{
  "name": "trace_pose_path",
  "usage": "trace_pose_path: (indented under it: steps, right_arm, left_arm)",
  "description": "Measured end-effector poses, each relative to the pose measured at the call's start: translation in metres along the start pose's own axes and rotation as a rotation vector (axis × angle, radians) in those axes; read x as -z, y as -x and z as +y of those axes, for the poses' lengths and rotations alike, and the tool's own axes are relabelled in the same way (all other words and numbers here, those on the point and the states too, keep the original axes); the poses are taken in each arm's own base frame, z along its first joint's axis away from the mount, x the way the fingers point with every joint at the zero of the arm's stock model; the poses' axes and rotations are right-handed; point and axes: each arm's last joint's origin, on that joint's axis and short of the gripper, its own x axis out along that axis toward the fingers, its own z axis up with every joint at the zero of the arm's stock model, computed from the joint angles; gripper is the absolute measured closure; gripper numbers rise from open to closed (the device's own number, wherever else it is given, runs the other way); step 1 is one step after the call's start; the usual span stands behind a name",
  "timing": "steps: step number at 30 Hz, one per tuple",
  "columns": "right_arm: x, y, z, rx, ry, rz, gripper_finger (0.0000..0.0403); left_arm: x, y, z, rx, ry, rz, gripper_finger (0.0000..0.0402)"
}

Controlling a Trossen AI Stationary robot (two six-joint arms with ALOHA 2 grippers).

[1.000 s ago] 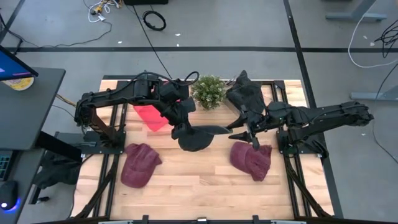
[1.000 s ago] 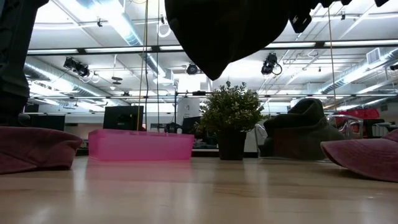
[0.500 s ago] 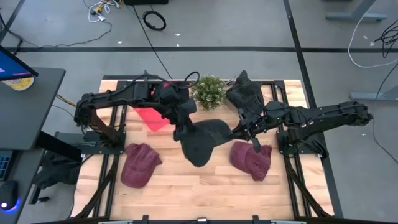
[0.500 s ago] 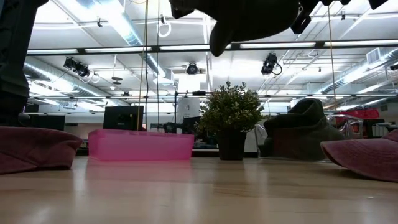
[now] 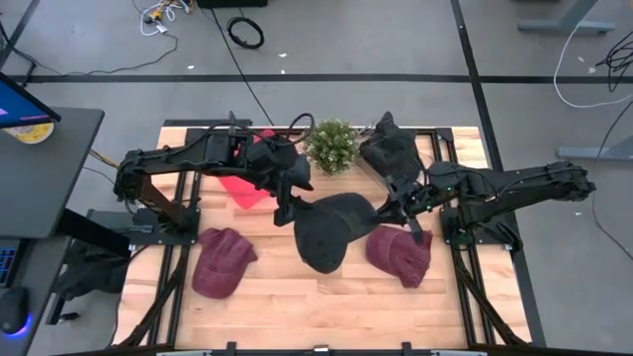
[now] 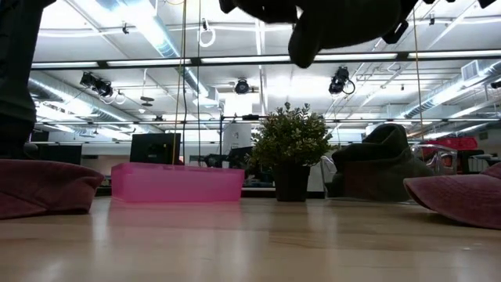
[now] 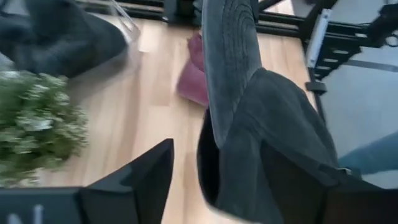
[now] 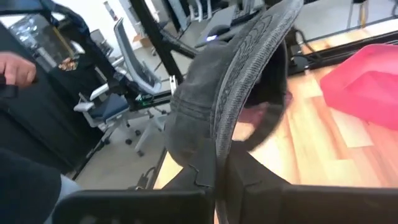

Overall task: Pick & Place hat
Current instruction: Put the black cap into the transparent bin

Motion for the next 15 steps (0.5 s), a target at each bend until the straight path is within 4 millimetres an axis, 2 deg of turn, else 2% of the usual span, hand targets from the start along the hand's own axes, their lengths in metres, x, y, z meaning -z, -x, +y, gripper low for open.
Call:
trace_pose_path:
  steps: [5, 12, 15]
  right_arm:
    - [-0.002, 0.020, 0.004, 0.053, -0.039, -0.037, 0.0397]
    - [-0.002, 0.061, 0.009, 0.246, -0.106, -0.159, 0.0397]
    - [-0.001, 0.076, 0.008, 0.351, -0.157, -0.234, 0.0397]
  left_arm:
    - [0.000, 0.021, -0.001, -0.104, -0.042, -0.061, 0.0131]
    - [-0.001, 0.046, 0.002, -0.244, -0.107, -0.132, 0.0138]
    - [0.000, 0.049, 0.003, -0.298, -0.127, -0.131, 0.0143]
